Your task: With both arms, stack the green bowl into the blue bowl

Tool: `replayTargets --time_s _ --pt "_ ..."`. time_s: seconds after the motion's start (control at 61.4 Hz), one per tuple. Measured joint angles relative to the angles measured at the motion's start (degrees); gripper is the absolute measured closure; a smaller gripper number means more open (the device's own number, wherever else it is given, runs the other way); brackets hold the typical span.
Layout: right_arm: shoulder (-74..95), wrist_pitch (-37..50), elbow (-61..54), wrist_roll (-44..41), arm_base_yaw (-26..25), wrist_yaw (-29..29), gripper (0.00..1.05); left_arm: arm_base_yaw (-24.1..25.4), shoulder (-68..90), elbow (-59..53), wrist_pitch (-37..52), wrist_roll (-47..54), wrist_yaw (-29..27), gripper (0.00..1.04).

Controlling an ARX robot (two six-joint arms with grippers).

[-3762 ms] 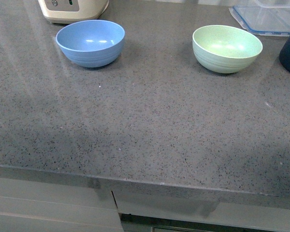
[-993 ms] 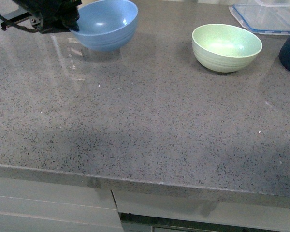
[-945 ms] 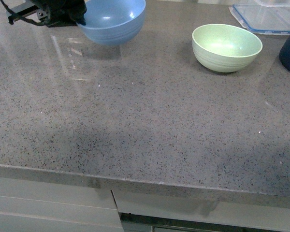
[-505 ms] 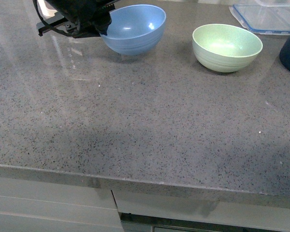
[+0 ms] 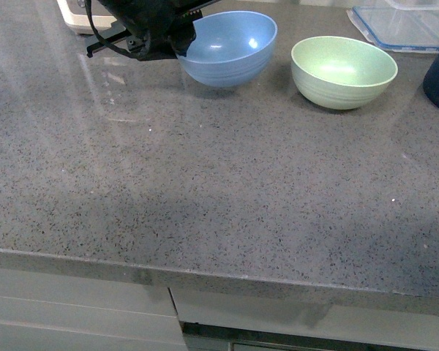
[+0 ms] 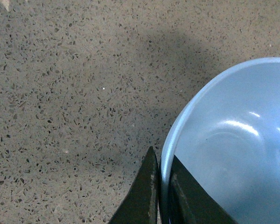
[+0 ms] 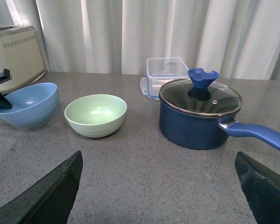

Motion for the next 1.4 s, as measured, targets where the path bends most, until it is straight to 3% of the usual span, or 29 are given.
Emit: replayTargets --time_s 0.765,1.042,1.27,1.368,1.401 --pt "0.0 0.0 0.0 0.0 0.0 0.0 0.10 -0.7 1.9 0.3 0.0 0.0 -1.9 1.01" --pt "0.0 0.0 0.0 0.0 0.0 0.0 0.10 -0.7 1.5 -0.1 2.3 -0.4 -3.1 0.53" --pt "0.0 0.0 0.0 0.0 0.0 0.0 0.10 -0.7 -5.1 -5.9 7.8 3.3 -9.9 0.17" --pt "0.0 0.0 0.0 0.0 0.0 0.0 0.10 -0.5 -10.5 -10.6 11.8 5.0 -13.1 0.05" --pt "0.0 0.0 0.0 0.0 0.0 0.0 0.10 -0.4 -12.7 -12.6 13.2 5.5 -14.7 0.06"
